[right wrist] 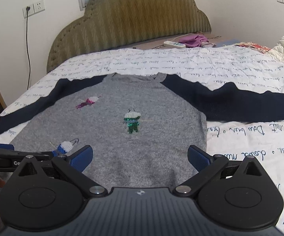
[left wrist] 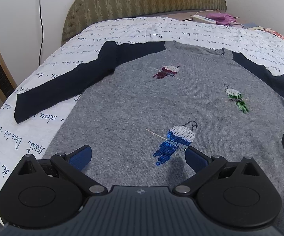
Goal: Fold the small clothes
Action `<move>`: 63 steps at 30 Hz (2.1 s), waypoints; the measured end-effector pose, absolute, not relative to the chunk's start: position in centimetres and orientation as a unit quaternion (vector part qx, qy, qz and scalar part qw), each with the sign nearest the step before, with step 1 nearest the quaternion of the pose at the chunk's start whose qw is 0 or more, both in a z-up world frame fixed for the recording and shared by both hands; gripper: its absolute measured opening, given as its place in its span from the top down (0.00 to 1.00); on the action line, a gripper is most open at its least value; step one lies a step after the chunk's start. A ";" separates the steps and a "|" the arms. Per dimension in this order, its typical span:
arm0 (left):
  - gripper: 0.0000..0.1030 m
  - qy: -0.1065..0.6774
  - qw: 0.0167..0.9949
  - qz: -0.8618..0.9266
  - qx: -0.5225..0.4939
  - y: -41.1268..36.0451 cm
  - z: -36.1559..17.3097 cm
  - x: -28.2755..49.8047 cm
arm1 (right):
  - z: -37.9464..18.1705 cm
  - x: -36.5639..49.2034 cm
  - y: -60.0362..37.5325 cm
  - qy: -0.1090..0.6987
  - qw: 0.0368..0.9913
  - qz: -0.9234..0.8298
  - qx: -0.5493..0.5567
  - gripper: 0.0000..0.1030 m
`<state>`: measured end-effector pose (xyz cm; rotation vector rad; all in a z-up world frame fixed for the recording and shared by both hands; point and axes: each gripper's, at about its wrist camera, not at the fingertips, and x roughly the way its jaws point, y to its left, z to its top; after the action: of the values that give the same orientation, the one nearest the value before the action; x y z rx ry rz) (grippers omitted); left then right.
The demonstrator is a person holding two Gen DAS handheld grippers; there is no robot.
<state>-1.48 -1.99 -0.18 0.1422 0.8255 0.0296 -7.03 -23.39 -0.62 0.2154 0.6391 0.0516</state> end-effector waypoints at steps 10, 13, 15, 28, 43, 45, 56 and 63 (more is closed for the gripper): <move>0.00 0.404 0.911 0.016 0.079 -3.2 -0.5 -1.0 | -0.7 -7.1 -25.2 0.288 0.945 0.050 0.146 0.00; 0.00 0.405 0.911 0.016 0.080 -3.5 -0.5 -0.8 | -1.0 -7.0 -26.1 0.291 0.941 0.052 0.164 0.00; 0.00 0.405 0.910 0.016 0.082 -3.8 -0.6 -0.7 | -1.1 -6.9 -26.2 0.294 0.942 0.044 0.155 0.00; 0.00 0.406 0.908 0.007 0.098 -5.8 -0.6 0.4 | -1.6 -5.9 -28.1 0.289 0.947 0.025 0.138 0.00; 0.00 0.400 0.910 -0.017 0.106 -8.5 -0.3 2.3 | -3.0 -3.8 -37.4 0.287 0.934 -0.057 0.203 0.00; 0.00 0.400 0.910 -0.024 0.108 -8.9 -0.4 2.5 | -3.9 -3.4 -40.9 0.285 0.920 -0.085 0.253 0.00; 0.00 0.416 0.902 -0.028 0.114 -8.9 -1.6 4.1 | -10.7 -1.2 -57.2 0.211 0.824 -0.216 0.479 0.01; 0.00 0.419 0.901 -0.018 0.112 -8.1 -1.6 4.9 | -11.6 1.1 -60.2 0.196 0.809 -0.270 0.484 0.61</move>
<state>4.86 -8.11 -1.55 0.2307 0.8664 -0.0382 1.13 -60.24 -11.56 1.0357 0.4182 -0.5774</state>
